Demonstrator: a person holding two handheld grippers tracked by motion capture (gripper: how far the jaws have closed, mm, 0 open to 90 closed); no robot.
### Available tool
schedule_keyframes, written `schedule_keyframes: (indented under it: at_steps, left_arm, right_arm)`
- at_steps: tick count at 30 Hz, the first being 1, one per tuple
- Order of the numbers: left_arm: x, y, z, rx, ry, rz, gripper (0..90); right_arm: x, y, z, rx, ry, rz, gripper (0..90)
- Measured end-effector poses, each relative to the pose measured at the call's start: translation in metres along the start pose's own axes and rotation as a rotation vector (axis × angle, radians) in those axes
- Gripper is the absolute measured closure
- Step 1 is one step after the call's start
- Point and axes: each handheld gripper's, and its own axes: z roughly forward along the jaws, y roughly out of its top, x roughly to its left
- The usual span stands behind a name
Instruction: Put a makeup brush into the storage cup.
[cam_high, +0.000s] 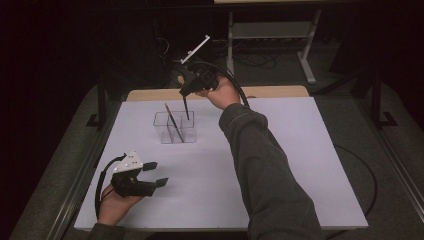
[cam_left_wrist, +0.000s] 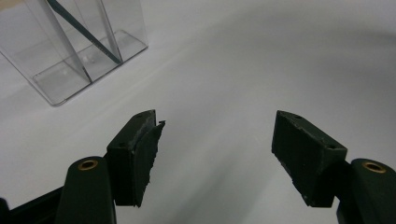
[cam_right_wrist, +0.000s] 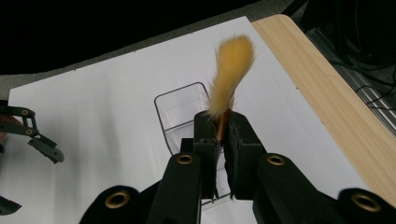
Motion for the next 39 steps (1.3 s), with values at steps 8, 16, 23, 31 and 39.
schedule_keyframes:
  at_steps: [8,16,23,31,39]
  left_arm:
    - [0.000,0.000,0.000,-0.002,0.000,-0.001,31.0]
    - [0.000,0.000,-0.001,-0.001,-0.001,0.001,30.8]
    - [0.000,0.000,-0.001,-0.001,-0.001,-0.001,30.7]
    - [0.000,0.000,0.000,0.000,-0.003,-0.002,30.6]
    - [-0.001,0.000,0.001,-0.006,-0.005,-0.010,30.6]
  right_arm:
    - [-0.002,-0.003,0.007,0.008,0.004,0.003,82.5]
    - [-0.001,-0.005,0.014,0.019,0.011,0.014,82.4]
    - [-0.003,-0.012,0.019,0.016,0.010,0.021,82.5]
    - [-0.004,-0.017,0.021,0.016,0.016,0.022,82.4]
    - [-0.006,-0.024,0.025,0.016,0.019,0.029,82.5]
